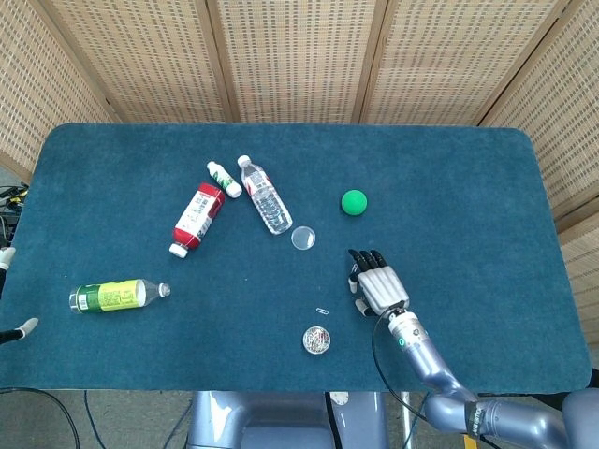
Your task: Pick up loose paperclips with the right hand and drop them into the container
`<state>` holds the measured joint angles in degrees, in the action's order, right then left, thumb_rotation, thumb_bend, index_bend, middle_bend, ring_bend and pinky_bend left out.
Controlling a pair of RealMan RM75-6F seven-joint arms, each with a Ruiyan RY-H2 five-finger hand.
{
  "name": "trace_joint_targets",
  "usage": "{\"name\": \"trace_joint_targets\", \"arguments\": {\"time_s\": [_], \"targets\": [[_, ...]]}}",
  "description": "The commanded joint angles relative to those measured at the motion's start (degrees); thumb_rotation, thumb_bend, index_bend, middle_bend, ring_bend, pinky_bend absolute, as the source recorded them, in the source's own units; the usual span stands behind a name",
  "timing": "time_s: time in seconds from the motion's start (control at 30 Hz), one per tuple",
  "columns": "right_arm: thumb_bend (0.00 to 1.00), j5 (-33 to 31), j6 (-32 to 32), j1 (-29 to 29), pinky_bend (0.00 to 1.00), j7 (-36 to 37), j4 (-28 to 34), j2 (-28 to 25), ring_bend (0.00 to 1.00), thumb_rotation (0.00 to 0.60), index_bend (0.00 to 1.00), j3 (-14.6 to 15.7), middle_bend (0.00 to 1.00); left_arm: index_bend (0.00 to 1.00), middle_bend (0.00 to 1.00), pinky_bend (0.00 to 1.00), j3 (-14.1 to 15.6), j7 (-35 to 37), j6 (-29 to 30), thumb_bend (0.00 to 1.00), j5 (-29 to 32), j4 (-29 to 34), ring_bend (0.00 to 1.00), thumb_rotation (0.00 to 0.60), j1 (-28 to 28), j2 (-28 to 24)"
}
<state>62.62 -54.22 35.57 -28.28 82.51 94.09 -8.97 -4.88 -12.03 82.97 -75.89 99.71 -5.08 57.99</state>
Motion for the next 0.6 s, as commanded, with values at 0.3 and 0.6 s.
{"name": "trace_joint_targets", "arguments": {"time_s": [0.3, 0.6], "targets": [[0.34, -1.87, -0.23, 1.01, 0.01, -1.36, -2.66, 2.24, 0.0, 0.6, 0.5, 0.46, 0.0, 0.0, 0.0, 0.0, -0.03, 0.13, -0.32, 0.0, 0.28, -0.16, 0.0, 0.6, -0.19, 0.02], [0.34, -2.42, -0.52, 1.19, 0.01, -1.64, -3.65, 2.29, 0.0, 0.6, 0.5, 0.94, 0.0, 0.0, 0.0, 0.0, 0.01, 0.34, -0.39, 0.0, 0.31, -0.11, 0.0, 0.6, -0.23, -0.11]]}}
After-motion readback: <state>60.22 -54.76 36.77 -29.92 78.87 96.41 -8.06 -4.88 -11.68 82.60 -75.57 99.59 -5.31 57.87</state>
